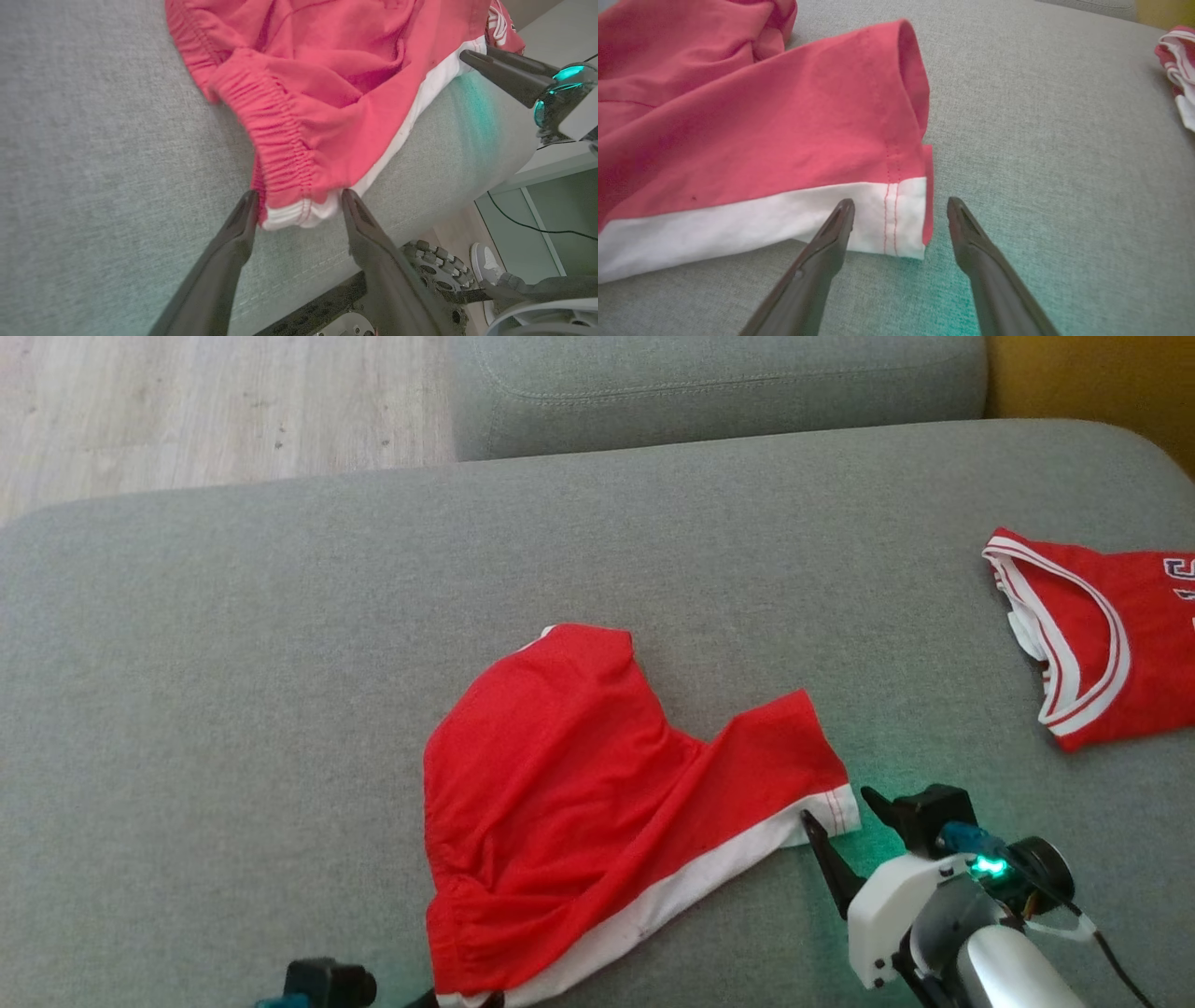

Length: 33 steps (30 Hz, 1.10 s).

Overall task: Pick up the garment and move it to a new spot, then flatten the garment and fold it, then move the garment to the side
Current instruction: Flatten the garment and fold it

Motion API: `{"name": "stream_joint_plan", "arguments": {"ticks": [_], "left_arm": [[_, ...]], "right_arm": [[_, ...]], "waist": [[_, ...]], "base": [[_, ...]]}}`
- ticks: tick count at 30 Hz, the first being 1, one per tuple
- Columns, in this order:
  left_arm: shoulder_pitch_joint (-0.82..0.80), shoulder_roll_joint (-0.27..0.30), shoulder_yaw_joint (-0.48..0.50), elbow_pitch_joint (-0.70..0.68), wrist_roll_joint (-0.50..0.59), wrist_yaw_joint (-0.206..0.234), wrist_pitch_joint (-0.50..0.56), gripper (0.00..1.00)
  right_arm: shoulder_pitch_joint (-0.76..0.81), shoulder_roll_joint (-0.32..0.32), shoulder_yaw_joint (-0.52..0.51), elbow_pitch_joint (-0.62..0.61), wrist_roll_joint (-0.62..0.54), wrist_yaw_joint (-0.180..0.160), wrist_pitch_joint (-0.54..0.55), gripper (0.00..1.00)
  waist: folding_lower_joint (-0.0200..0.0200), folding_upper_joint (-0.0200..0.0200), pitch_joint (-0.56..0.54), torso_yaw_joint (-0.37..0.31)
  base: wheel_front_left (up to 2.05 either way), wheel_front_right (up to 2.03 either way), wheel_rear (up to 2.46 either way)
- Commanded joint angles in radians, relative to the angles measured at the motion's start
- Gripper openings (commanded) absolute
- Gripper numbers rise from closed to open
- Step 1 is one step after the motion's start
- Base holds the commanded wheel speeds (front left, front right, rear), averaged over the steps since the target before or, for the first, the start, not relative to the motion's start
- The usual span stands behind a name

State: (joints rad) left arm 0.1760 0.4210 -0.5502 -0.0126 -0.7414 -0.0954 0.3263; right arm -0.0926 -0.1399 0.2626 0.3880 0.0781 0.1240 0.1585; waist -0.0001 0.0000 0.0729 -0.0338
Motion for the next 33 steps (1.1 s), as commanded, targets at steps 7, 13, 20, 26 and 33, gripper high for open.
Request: {"name": "stream_joint_plan", "arguments": {"ticks": [7, 13, 20, 26, 33], "left_arm": [[-0.045, 0.018, 0.029, -0.011, -0.021, -0.010, -0.006, 0.85], [-0.059, 0.013, 0.023, 0.003, -0.024, -0.014, -0.016, 0.78], [-0.075, 0.010, 0.016, 0.020, -0.028, -0.019, -0.030, 0.65], [-0.093, 0.000, 0.006, 0.035, -0.028, -0.022, -0.041, 0.48], [-0.117, -0.008, -0.012, 0.050, -0.032, -0.027, -0.055, 0.19]], "right_arm": [[-0.028, -0.012, 0.022, -0.044, 0.005, 0.007, -0.001, 1.00], [-0.029, -0.012, 0.022, -0.048, 0.004, 0.007, 0.002, 1.00], [-0.028, -0.007, 0.034, -0.049, 0.006, 0.007, 0.007, 1.00], [-0.036, -0.004, 0.051, -0.039, 0.013, 0.007, 0.012, 1.00], [-0.052, -0.001, 0.072, -0.016, 0.026, 0.007, 0.010, 1.00]], "waist": [[0.0001, 0.0000, 0.011, -0.001], [0.0001, 0.0000, 0.019, -0.005], [0.0001, 0.0000, 0.026, -0.004], [0.0001, 0.0000, 0.038, 0.000], [0.0001, 0.0000, 0.050, 0.004]], "base": [[0.00, 0.00, 0.00], [0.00, 0.00, 0.00], [0.00, 0.00, 0.00], [0.00, 0.00, 0.00], [0.00, 0.00, 0.00]]}}
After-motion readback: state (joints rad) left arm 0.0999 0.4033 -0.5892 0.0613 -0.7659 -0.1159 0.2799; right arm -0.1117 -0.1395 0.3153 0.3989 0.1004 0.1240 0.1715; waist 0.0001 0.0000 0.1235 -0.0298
